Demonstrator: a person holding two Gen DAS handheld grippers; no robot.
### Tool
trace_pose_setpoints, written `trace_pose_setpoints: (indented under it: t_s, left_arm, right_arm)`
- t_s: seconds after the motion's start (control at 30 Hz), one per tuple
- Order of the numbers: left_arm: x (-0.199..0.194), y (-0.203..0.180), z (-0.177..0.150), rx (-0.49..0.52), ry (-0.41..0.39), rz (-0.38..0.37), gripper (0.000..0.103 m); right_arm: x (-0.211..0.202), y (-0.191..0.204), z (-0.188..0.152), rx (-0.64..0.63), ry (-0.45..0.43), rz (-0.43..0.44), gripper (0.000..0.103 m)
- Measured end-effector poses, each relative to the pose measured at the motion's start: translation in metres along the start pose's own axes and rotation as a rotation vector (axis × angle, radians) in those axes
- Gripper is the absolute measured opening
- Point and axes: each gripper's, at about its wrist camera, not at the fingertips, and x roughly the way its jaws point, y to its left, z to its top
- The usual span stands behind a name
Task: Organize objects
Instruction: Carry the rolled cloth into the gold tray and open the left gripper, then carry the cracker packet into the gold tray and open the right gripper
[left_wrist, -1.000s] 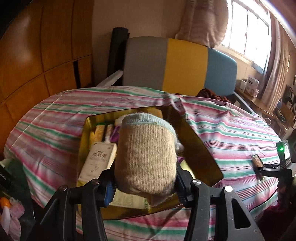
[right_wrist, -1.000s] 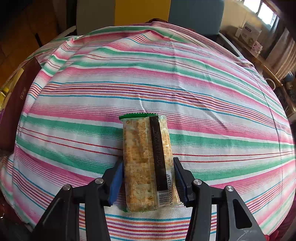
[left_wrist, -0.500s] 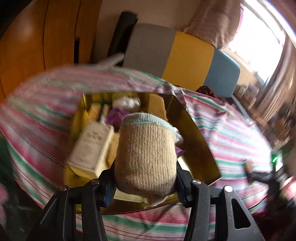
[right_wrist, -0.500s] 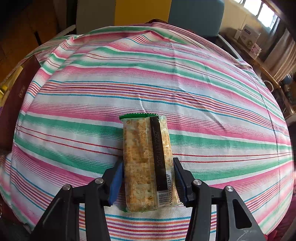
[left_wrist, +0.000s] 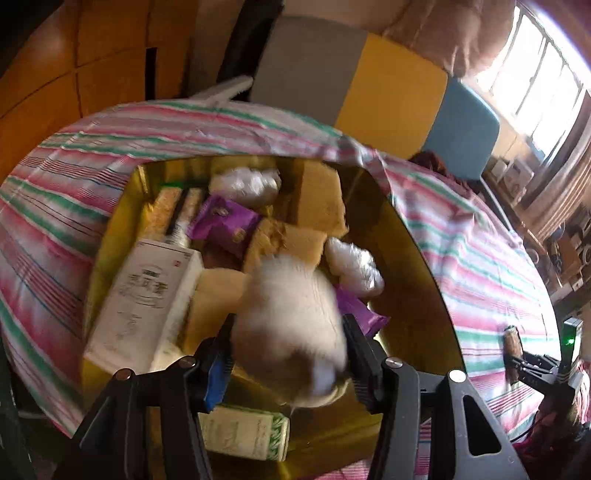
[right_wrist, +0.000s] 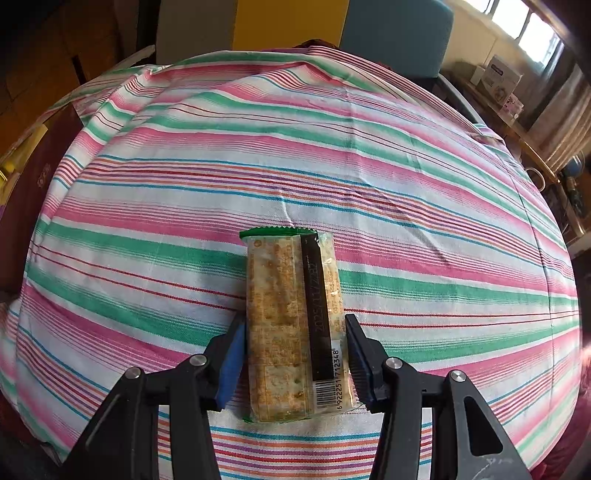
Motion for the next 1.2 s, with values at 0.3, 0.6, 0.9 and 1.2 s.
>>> trace_pose_setpoints:
  t_s: [0.3, 0.6, 0.9, 1.2]
  left_arm:
    - [-0.018, -0.005, -0.012, 0.048, -0.049, 0.038, 0.063]
    - [-0.069, -0.005, -0.028, 0.125, -0.176, 0.138, 0.063]
    - [-0.101, 0.011, -0.033, 0.088, -0.247, 0.175, 0.063]
    - [-0.104, 0.032, -0.038, 0.038, -0.245, 0.211, 0.063]
  right_arm:
    - [0.001, 0.001, 0.002, -0.003, 0.0, -0.005, 0.05]
    - [-0.001, 0.004, 0.005, 0.008, 0.011, -0.015, 0.048]
    - [-0.057, 0.079, 0.039, -0.019, -0.097, 0.199, 0.048]
    - [-0.091, 0.228, 0.086, -0.238, -0.184, 0.366, 0.048]
